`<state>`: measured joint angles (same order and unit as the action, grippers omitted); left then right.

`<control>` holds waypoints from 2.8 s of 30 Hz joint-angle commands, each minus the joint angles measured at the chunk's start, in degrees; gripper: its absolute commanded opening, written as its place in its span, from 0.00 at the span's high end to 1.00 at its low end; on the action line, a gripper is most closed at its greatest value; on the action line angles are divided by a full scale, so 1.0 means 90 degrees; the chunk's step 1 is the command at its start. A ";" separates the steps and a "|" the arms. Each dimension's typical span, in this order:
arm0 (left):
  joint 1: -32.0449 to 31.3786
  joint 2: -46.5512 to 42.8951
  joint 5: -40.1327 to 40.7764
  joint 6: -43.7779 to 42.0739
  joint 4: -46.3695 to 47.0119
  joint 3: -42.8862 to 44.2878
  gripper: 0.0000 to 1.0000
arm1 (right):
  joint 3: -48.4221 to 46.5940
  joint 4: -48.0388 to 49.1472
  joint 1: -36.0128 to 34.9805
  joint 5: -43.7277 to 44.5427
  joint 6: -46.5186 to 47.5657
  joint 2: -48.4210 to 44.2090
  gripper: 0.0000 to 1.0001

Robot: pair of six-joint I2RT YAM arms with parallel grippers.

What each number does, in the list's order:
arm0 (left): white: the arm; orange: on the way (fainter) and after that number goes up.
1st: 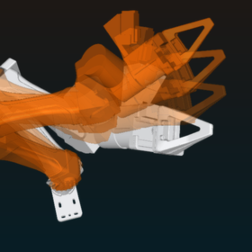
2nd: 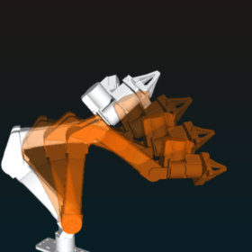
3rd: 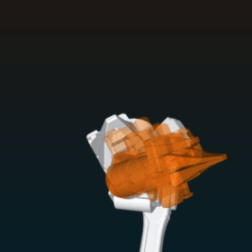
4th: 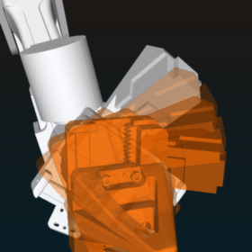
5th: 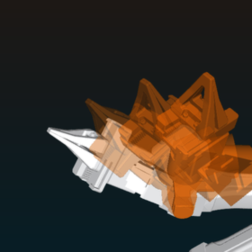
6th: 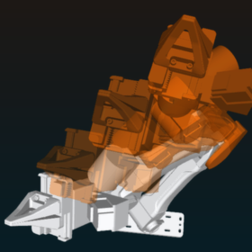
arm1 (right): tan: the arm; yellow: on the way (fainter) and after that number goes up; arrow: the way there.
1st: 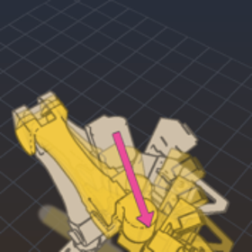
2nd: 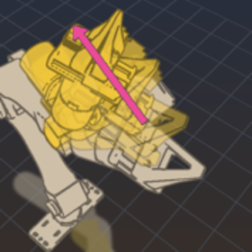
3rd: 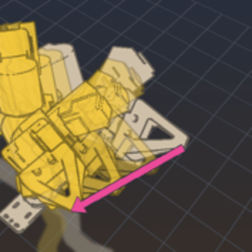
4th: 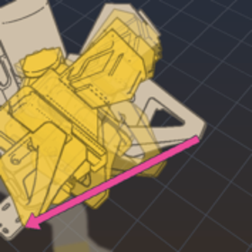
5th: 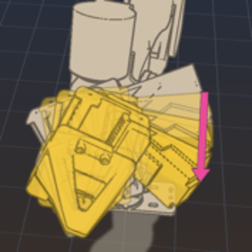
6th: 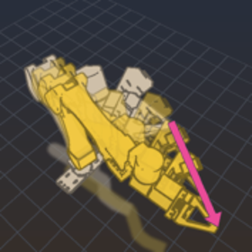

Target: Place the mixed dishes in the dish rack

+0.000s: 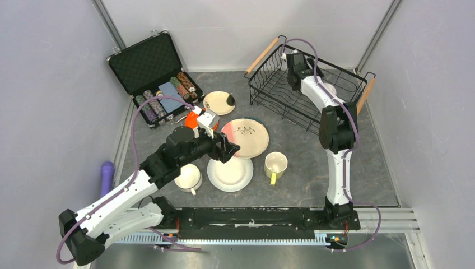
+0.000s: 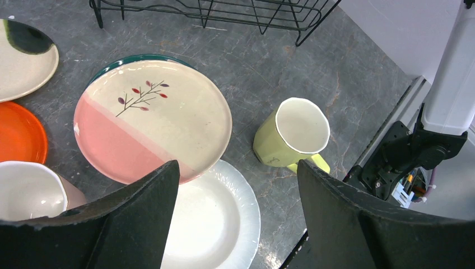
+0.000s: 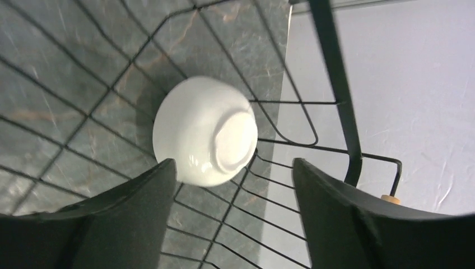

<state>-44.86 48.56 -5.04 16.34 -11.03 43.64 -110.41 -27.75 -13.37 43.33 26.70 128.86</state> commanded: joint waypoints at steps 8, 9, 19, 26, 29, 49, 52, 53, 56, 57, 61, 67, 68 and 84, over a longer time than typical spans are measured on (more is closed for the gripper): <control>0.0047 -0.0147 0.0099 -0.0277 0.0093 -0.0073 0.18 | -0.0831 0.1573 0.0021 -0.0273 -0.0540 0.0598 0.76; 0.0044 -0.0137 0.0110 -0.0284 0.0094 -0.0073 0.18 | -0.0830 0.1614 0.0030 -0.0253 -0.0601 0.0681 0.82; 0.0102 0.0107 -0.0138 -0.0168 0.0156 -0.0078 0.19 | -0.0444 0.1745 0.0392 -0.0309 -0.1495 0.1102 1.00; 0.0112 0.0118 -0.0189 -0.0138 0.0190 -0.0100 0.19 | 0.0093 0.1230 0.0845 0.0100 -0.2502 0.0872 1.00; 0.0112 0.0120 -0.0211 -0.0131 0.0189 -0.0100 0.19 | 0.0279 0.1064 0.0947 0.0210 -0.2806 0.0684 1.00; 0.0123 -0.0094 0.1307 0.0292 -0.0791 0.0153 0.18 | 0.1476 0.1336 -0.0517 -0.1410 -0.1590 -0.2530 0.56; 0.0132 0.0070 0.2304 0.0950 -0.1948 0.0583 0.15 | 0.2426 0.1366 -0.0998 -0.1758 -0.1892 -0.3585 0.51; 0.0145 0.0148 0.2701 0.1315 -0.2392 0.0698 0.14 | 0.2718 0.1366 -0.1171 -0.1902 -0.1989 -0.3923 0.49; 0.0195 0.0388 0.3455 0.2060 -0.3366 0.0945 0.04 | 0.3296 0.1253 -0.1632 -0.2292 -0.2147 -0.4717 0.41; 0.0317 0.0434 0.3520 0.2360 -0.3633 0.0952 0.04 | 0.3388 0.1131 -0.1714 -0.2413 -0.2227 -0.4914 0.39; 0.1256 0.0546 0.3665 0.3390 -0.4457 0.0835 0.05 | 0.3890 0.0974 -0.1985 -0.3207 -0.2549 -0.5797 0.25; 0.1993 0.0551 0.4167 0.4184 -0.5145 0.0478 0.05 | 0.4889 0.0822 -0.2050 -0.3910 -0.2949 -0.7110 0.07; 0.2005 0.0513 0.4230 0.4298 -0.5181 0.0358 0.05 | 0.5011 0.0805 -0.2050 -0.4099 -0.2959 -0.7304 0.07; 0.2192 0.0470 0.3975 0.5871 -0.5079 -0.1018 0.24 | 0.5905 0.0844 -0.2040 -0.4585 -0.3021 -0.8475 0.06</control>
<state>-25.45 50.59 29.45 63.44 -57.47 35.29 -58.06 -21.43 -31.77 3.46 -0.01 54.13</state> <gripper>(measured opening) 0.793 0.940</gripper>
